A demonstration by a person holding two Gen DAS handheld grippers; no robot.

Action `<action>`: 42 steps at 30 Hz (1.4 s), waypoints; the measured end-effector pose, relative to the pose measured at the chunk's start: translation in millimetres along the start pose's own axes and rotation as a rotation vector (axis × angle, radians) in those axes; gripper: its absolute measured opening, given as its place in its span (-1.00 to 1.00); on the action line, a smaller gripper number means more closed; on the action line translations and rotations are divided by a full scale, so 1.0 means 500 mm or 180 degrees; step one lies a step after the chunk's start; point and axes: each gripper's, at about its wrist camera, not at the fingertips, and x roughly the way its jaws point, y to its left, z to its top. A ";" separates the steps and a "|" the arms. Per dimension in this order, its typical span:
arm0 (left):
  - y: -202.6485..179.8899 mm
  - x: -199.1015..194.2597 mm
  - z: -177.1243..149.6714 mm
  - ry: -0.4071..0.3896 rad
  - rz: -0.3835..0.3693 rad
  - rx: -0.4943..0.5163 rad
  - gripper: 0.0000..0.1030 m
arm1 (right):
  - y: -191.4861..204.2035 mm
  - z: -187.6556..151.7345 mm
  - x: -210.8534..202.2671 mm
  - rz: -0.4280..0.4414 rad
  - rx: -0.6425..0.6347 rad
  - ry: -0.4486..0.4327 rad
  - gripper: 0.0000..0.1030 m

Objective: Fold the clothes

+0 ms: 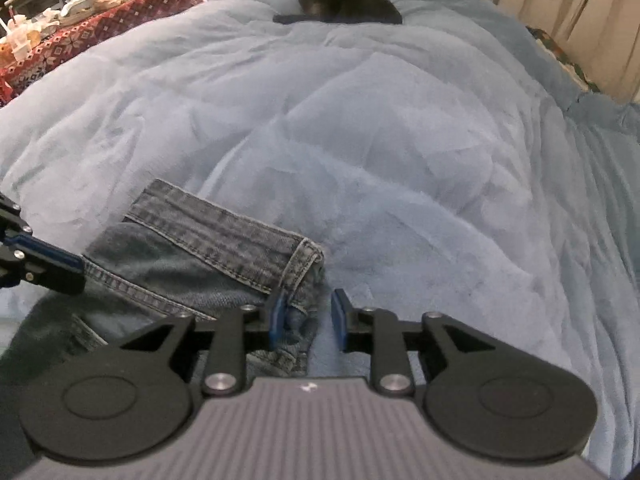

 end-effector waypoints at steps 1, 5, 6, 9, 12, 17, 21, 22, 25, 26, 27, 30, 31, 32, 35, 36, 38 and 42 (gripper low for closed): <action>0.004 -0.012 -0.002 -0.0017 0.0003 -0.0009 -0.82 | 0.000 0.004 -0.008 -0.0015 0.0023 -0.0020 -0.50; 0.030 -0.027 -0.005 -0.0032 -0.0020 -0.0110 -0.82 | 0.001 0.010 -0.055 0.0018 0.0091 -0.0162 -0.52; 0.036 -0.017 -0.004 -0.0004 -0.0032 -0.0148 -0.89 | 0.010 0.012 -0.065 0.0078 0.0086 -0.0194 -0.55; 0.049 0.020 -0.002 0.0047 -0.0051 -0.0199 -0.92 | 0.049 0.013 -0.068 0.0271 -0.0025 -0.0154 -0.60; 0.054 0.045 0.004 0.0026 -0.0054 -0.0211 -0.91 | 0.054 -0.007 -0.010 0.0241 -0.0058 0.0124 -0.71; 0.031 0.088 0.016 0.0042 0.0019 0.0038 -0.90 | 0.008 -0.037 0.051 0.0281 0.0137 0.0278 -1.00; 0.023 0.114 0.012 0.0072 0.0091 0.0163 -0.90 | 0.017 -0.032 0.049 0.0221 -0.0012 0.0297 -1.00; 0.021 0.115 0.017 0.0079 0.0106 0.0185 -0.90 | 0.018 -0.028 0.045 0.0206 0.0000 0.0295 -1.00; 0.025 0.087 0.031 0.0068 0.0081 0.0130 -0.91 | 0.017 -0.019 0.020 0.0185 0.0120 0.0223 -0.93; 0.029 0.070 0.033 0.0037 0.0050 0.0072 -0.91 | 0.015 -0.018 0.005 0.0157 0.0161 0.0190 -0.93; 0.034 0.049 0.033 0.0001 0.0007 0.0000 -0.91 | 0.015 -0.021 -0.016 0.0136 0.0194 0.0157 -0.93; 0.035 -0.011 0.018 -0.0030 -0.0170 -0.0155 -0.91 | 0.027 -0.034 -0.068 0.0218 0.0245 0.0142 -0.92; 0.027 -0.025 0.006 0.0001 -0.0206 -0.0141 -0.91 | 0.039 -0.043 -0.083 0.0276 0.0234 0.0161 -0.91; 0.016 -0.031 -0.007 0.0053 -0.0243 -0.0106 -0.91 | 0.051 -0.052 -0.096 0.0328 0.0210 0.0169 -0.91; -0.026 -0.014 -0.061 0.0243 -0.0213 0.0133 -0.91 | 0.094 -0.082 -0.103 0.0399 0.0061 0.0271 -0.91; -0.035 0.003 -0.079 0.0315 -0.0189 0.0174 -0.91 | 0.101 -0.099 -0.097 0.0374 0.0043 0.0345 -0.91; -0.044 0.035 -0.111 0.0403 -0.0182 0.0186 -0.91 | 0.098 -0.129 -0.086 0.0339 0.0104 0.0394 -0.90; -0.053 0.079 -0.133 0.0432 -0.0107 0.0248 -0.92 | 0.071 -0.171 -0.089 0.0243 0.0209 0.0402 -0.98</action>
